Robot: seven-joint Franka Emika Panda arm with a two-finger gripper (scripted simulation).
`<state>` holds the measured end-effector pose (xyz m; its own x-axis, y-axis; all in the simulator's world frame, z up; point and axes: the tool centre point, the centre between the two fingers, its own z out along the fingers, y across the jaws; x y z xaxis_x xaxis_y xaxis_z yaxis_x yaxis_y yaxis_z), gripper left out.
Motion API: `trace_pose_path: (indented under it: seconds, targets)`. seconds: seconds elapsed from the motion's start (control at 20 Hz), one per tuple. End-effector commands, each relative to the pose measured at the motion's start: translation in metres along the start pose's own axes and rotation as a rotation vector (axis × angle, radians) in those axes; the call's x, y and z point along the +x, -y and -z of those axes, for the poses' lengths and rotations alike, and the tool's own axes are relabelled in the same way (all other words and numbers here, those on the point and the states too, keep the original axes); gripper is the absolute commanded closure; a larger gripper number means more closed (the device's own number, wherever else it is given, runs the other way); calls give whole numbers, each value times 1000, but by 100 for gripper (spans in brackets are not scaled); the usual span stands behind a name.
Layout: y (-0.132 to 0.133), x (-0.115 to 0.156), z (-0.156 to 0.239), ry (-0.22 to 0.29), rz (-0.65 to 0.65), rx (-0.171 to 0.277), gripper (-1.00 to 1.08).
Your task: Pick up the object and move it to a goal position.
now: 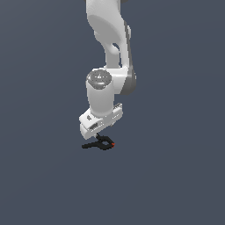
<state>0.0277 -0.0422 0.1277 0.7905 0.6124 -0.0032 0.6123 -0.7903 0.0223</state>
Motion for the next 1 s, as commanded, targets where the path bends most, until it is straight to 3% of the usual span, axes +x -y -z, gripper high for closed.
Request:
trace_pose_path:
  seconds: [0.0, 0.95]
  targets:
    - [-3, -1, -6, 1, 67, 2, -92]
    - [-22, -6, -49, -5, 532, 17, -92]
